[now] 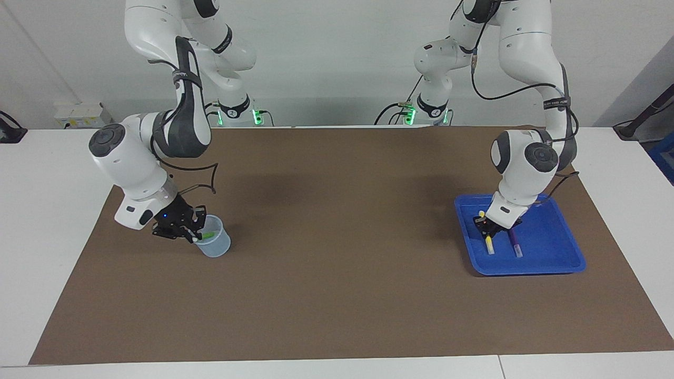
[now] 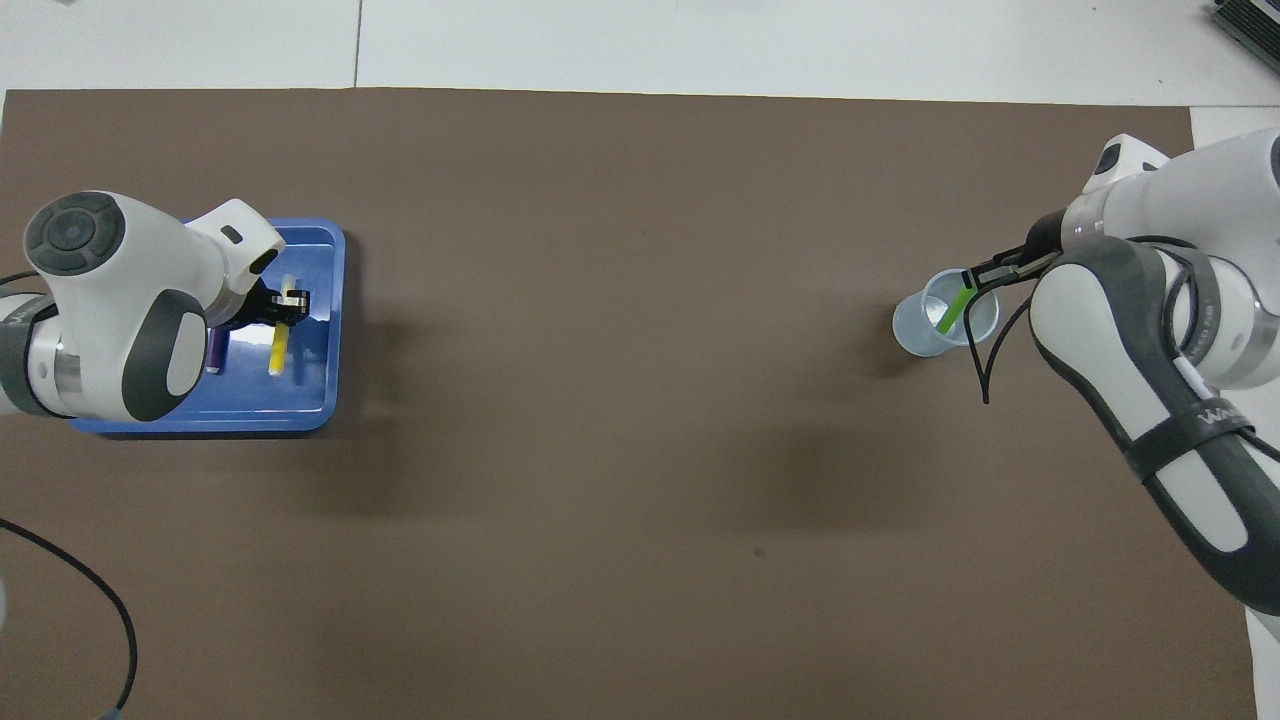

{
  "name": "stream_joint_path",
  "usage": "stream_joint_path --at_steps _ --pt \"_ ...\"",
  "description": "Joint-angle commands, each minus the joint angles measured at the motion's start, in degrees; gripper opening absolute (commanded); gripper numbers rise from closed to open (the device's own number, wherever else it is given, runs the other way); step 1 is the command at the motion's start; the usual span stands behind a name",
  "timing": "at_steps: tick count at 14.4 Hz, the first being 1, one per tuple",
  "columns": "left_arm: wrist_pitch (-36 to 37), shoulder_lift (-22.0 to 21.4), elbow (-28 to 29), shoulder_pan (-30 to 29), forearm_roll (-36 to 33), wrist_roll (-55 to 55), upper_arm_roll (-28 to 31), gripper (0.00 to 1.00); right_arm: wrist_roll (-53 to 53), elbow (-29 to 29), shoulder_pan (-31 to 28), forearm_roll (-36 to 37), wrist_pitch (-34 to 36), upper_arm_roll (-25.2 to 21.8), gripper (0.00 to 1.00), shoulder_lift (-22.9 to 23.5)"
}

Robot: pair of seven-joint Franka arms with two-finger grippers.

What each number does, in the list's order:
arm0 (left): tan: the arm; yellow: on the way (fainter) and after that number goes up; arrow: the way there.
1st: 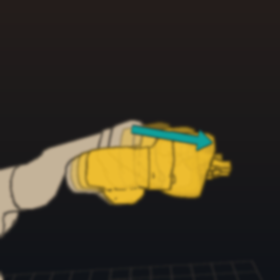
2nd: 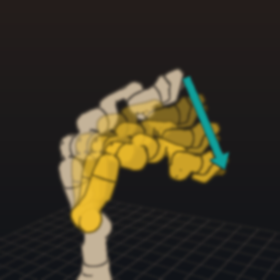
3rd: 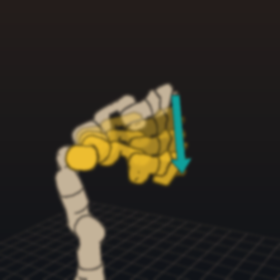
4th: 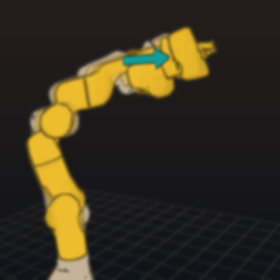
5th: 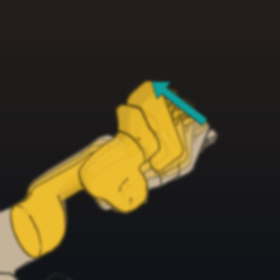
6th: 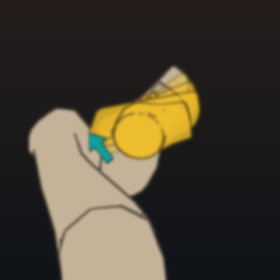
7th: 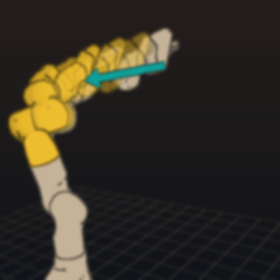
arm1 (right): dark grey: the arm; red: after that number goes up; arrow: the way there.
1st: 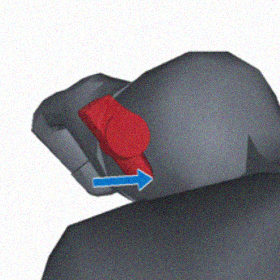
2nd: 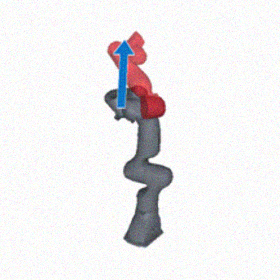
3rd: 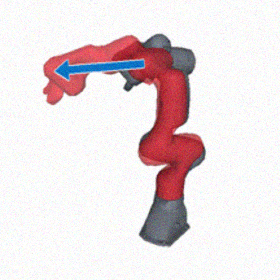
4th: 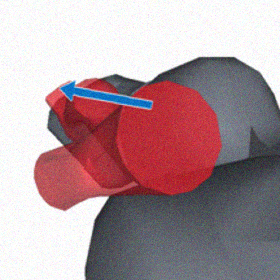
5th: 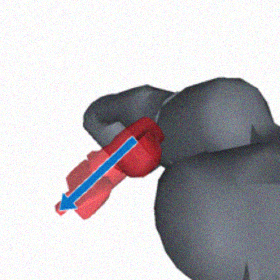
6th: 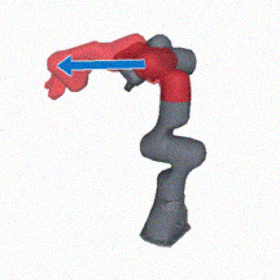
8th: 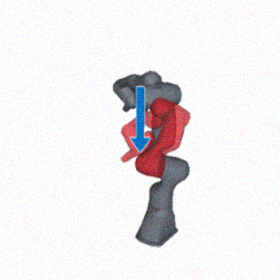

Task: Right arm passes pens to left for tray arrangement
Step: 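Lower the yellow pen into the tray while the right gripper grasps the green pen, then lift the green pen with the right gripper while the left gripper approaches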

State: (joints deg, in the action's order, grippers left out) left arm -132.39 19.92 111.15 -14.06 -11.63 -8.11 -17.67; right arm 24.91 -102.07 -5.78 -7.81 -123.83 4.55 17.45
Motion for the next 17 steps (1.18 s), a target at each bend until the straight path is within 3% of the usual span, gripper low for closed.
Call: stream_joint_path --at_steps 1,3,6,9,12,17 --pt "-1.73 -1.2 3.02 -0.61 -0.94 0.12 0.01 0.12 0.32 1.17 -0.29 0.69 1.92 0.28 0.15 0.48" --pt "-1.73 -1.2 2.93 -0.61 -0.94 -0.06 0.01 0.32 0.32 1.26 -0.2 0.69 2.02 0.28 0.14 0.48" --pt "-0.85 -1.29 2.23 -0.53 -0.94 -0.06 0.01 0.51 0.05 1.34 -0.2 0.6 2.19 0.28 0.14 0.48" --pt "3.0 -1.82 -0.05 -0.35 -0.94 -0.15 0.01 0.51 -0.03 2.3 -0.11 0.34 3.85 0.28 0.13 -0.05" --pt "10.2 -2.17 -4.44 0.44 -0.5 -0.93 -0.34 0.29 -0.65 6.87 -0.11 0.25 10.26 0.2 0.13 -1.1" --pt "19.62 -4.1 -9.63 3.86 2.38 -8.65 -1.49 0.25 -0.82 7.84 -0.11 1.22 15.89 -0.07 0.13 -7.07"
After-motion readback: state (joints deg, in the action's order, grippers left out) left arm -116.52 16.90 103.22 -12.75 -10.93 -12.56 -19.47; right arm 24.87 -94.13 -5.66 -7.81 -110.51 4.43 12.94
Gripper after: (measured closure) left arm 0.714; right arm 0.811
